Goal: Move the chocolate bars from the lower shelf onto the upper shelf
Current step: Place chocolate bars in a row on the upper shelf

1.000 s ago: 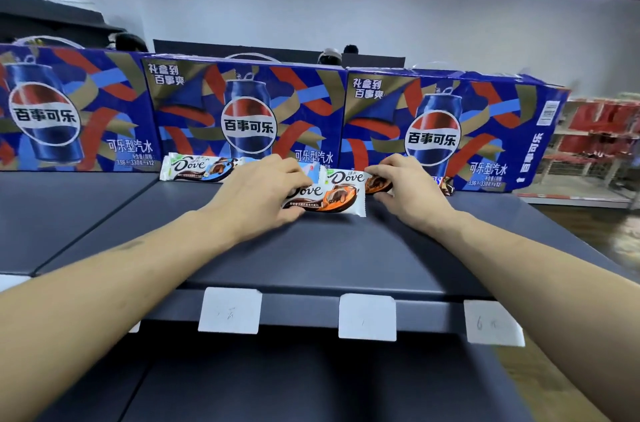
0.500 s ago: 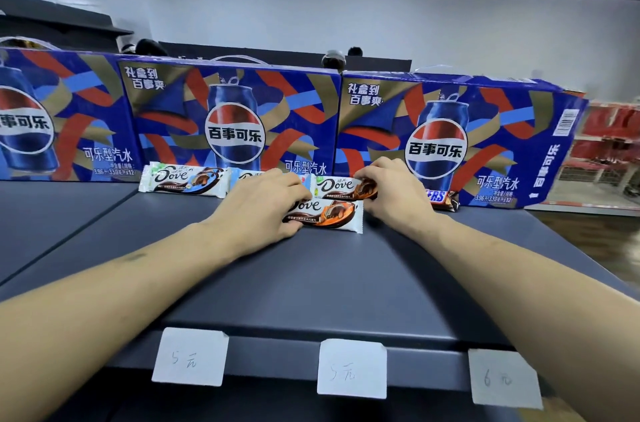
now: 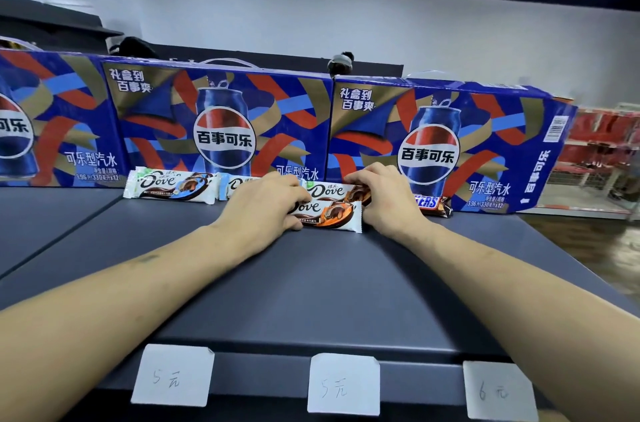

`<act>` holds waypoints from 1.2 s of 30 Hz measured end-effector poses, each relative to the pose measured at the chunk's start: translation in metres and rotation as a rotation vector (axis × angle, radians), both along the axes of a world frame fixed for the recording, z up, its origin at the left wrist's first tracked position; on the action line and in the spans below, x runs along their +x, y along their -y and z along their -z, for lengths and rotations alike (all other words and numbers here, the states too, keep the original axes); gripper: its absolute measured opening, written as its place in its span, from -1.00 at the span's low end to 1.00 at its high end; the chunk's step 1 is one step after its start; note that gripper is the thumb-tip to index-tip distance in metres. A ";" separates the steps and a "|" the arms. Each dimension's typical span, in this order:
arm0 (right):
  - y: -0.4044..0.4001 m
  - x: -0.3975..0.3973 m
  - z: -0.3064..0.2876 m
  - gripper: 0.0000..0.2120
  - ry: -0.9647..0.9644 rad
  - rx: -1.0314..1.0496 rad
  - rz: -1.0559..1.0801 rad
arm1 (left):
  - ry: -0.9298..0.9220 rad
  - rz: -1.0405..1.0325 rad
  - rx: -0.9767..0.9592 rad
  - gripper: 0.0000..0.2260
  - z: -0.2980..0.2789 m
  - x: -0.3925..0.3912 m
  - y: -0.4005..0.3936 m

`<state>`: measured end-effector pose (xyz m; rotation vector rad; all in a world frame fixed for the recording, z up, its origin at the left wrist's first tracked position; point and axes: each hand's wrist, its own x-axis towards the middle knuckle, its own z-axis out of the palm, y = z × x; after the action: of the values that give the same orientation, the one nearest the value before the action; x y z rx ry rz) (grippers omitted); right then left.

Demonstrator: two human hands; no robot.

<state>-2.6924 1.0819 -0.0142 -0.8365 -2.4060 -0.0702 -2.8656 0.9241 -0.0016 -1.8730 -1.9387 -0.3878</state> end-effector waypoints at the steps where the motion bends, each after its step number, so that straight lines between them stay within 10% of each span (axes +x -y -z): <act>1: 0.000 0.000 0.000 -0.50 -0.006 -0.008 -0.006 | 0.003 -0.006 -0.001 -0.59 0.000 0.000 -0.001; 36: 0.032 0.043 -0.004 -0.73 -0.129 -0.086 0.003 | 0.183 -0.057 0.022 -0.62 0.004 0.030 -0.031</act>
<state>-2.6498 1.0503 -0.0106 -0.8567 -2.3002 0.0850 -2.8358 0.9549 -0.0058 -1.8196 -2.0913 -0.5788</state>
